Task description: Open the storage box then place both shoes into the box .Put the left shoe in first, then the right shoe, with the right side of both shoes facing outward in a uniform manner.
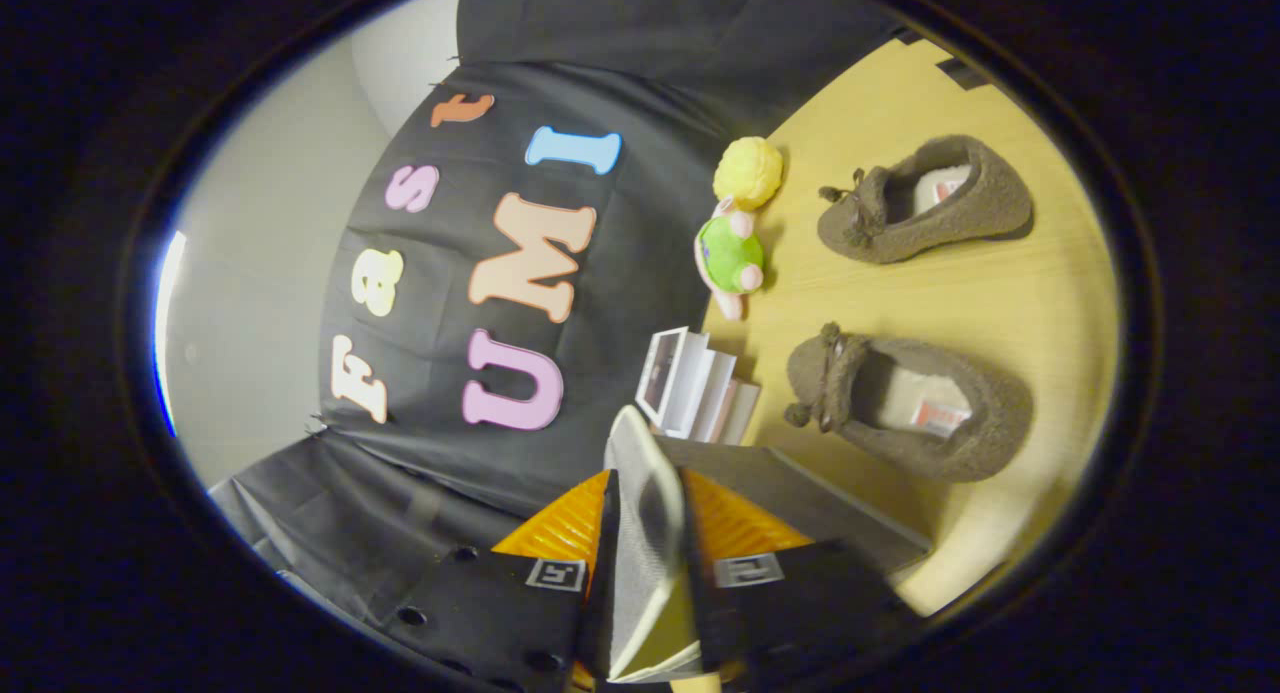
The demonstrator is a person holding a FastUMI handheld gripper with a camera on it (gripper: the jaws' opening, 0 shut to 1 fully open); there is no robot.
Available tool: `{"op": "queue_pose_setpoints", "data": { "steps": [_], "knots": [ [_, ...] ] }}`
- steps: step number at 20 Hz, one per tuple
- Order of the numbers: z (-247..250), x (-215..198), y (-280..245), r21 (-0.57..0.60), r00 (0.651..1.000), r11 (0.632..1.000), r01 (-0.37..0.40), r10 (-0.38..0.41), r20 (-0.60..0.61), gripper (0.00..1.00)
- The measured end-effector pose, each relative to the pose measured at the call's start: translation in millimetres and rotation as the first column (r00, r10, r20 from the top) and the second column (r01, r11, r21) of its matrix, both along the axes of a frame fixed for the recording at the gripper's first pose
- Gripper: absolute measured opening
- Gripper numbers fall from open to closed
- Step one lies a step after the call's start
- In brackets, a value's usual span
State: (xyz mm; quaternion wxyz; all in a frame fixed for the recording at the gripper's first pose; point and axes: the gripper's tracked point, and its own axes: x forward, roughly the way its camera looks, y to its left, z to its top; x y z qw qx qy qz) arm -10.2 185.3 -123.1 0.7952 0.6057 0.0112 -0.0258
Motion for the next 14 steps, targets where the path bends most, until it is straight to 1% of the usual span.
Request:
{"op": "queue_pose_setpoints", "data": {
  "steps": [1,3,7,11,14],
  "knots": [
    [5,4,4,-0.027,1.000,1.000,0.000,0.000,0.000,0.09],
    [17,2,6,-0.068,1.000,0.998,-0.009,0.009,0.009,0.08],
    [54,-1,16,-0.101,0.997,0.995,-0.021,0.028,0.070,0.07],
    [107,-7,47,-0.181,0.985,0.980,-0.078,0.103,0.137,0.08],
    [148,-14,90,-0.213,0.964,0.968,-0.135,0.178,0.198,0.10]
  ]
}}
